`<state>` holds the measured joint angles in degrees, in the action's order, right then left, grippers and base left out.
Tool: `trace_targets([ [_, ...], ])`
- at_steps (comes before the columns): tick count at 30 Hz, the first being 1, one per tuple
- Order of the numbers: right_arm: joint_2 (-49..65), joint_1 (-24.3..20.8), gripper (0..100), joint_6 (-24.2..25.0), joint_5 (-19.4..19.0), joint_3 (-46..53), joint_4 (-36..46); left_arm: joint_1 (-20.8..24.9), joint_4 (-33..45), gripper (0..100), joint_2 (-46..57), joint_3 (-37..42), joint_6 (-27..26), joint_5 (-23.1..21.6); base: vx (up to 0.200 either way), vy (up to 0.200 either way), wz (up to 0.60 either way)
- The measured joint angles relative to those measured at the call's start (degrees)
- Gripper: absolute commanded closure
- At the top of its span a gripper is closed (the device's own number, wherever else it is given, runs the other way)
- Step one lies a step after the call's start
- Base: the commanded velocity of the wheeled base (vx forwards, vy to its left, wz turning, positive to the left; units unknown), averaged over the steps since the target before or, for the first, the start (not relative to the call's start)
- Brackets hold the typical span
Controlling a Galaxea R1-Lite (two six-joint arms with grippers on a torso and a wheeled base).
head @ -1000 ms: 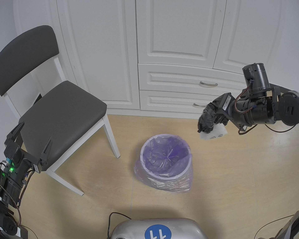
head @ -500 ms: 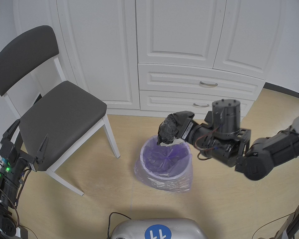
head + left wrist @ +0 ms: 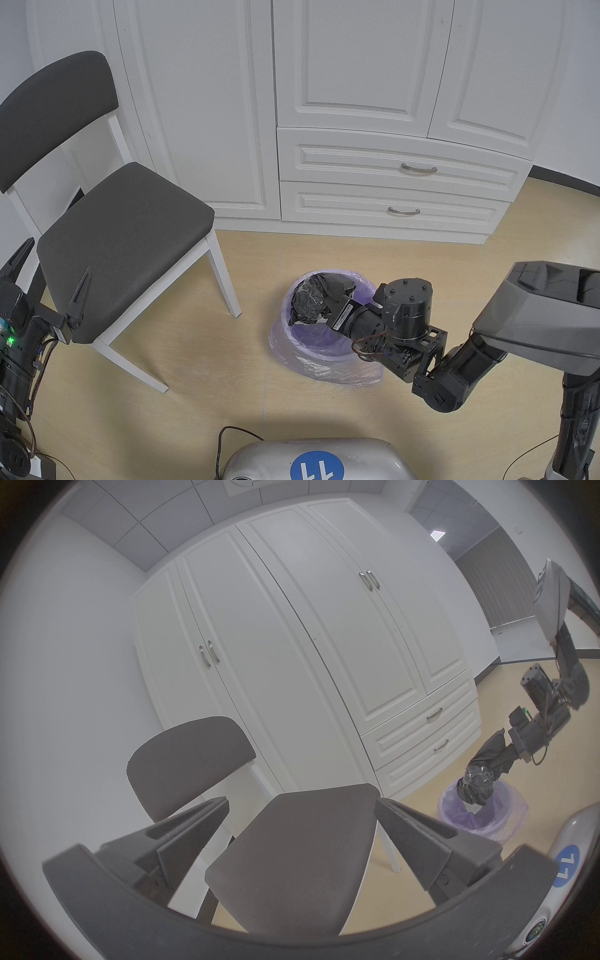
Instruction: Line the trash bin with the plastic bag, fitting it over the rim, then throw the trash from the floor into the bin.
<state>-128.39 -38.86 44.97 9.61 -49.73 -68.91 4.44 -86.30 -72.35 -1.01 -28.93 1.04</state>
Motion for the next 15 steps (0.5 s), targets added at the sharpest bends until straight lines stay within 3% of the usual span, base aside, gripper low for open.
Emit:
trace_targets([
  [8,-9.12,3.01,100,0.4,-3.29,2.54,-15.34,-0.04,0.84,0,0.17,0.0,-0.05,0.09,0.0,0.0,0.0],
  [15,-14.19,5.66,100,0.51,-4.92,3.06,-18.86,-0.04,0.99,0,0.2,0.0,-0.07,0.16,0.0,0.0,0.0],
])
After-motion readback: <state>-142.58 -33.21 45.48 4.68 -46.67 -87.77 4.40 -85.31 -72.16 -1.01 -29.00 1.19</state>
